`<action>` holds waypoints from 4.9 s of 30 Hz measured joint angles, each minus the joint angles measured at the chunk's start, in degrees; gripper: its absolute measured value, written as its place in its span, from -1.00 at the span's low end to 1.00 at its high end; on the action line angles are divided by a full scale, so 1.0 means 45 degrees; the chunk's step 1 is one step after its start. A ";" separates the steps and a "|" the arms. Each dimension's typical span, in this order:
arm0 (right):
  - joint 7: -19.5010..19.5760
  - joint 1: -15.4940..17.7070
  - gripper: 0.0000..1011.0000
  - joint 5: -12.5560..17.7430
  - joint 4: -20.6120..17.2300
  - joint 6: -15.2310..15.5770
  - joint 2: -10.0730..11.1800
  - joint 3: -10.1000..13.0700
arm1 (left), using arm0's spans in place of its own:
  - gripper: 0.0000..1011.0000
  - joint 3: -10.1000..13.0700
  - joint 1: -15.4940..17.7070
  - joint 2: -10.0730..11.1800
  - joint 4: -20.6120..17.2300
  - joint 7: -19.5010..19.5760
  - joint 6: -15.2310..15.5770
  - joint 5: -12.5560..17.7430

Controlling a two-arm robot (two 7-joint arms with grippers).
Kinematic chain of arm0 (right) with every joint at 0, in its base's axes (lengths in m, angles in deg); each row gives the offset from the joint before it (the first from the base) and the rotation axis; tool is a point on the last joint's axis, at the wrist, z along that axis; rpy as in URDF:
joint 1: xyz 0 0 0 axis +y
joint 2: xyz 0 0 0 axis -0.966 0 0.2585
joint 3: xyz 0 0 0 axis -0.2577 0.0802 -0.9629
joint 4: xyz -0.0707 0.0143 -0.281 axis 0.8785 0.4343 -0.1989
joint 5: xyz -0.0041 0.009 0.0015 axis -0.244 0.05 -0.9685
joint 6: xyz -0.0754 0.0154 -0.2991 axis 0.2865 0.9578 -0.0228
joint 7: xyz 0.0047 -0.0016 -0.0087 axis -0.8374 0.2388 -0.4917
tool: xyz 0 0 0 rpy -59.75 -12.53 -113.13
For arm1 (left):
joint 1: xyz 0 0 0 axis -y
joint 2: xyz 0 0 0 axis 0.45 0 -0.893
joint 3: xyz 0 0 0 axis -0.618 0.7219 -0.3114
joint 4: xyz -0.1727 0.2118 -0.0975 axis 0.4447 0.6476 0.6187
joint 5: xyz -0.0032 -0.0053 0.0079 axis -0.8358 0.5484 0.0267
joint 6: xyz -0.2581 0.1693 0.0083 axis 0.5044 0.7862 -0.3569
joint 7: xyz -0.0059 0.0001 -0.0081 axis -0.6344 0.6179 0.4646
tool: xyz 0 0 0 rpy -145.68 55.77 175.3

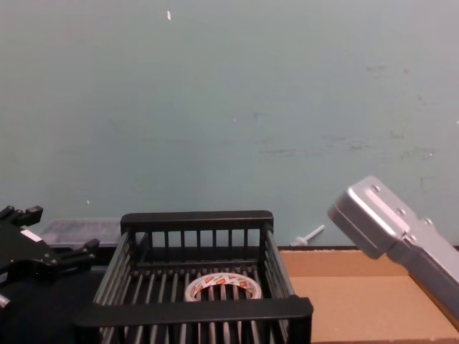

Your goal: Pick up the white tape and place it into the black box , Pick up the silver tape and place it into the brown box.

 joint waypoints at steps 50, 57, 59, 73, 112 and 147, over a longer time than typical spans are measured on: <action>-0.0062 -0.0157 -0.52 -0.0073 0.0311 0.0020 -0.0134 -0.0007 | 0.98 0.0000 0.0000 0.0000 -0.0001 0.0000 0.0000 0.0001; -0.0070 -0.0139 -0.72 -0.0048 0.0310 -0.0009 -0.0134 0.0016 | 0.98 -0.0001 0.0000 0.0000 0.0000 0.0000 0.0000 0.0000; -0.0083 -0.0113 -0.72 -0.0017 0.0301 -0.0051 -0.0132 0.0050 | 0.98 0.0000 0.0001 0.0000 0.0000 0.0000 0.0000 0.0000; -0.0332 0.0340 -0.72 0.0484 -0.0447 -0.1178 0.0422 0.0476 | 0.98 0.0000 0.0001 0.0000 0.0000 0.0000 0.0000 0.0000; 0.2243 0.0076 -0.72 0.0674 -0.1212 -0.1815 0.0567 0.3287 | 0.98 -0.0001 0.0000 0.0000 0.0000 0.0000 0.0000 0.0000; 0.2048 -0.4122 -0.72 -0.0992 0.5785 -0.1805 -0.2260 0.2196 | 0.98 0.0000 0.0001 0.0000 0.0000 0.0000 0.0000 0.0001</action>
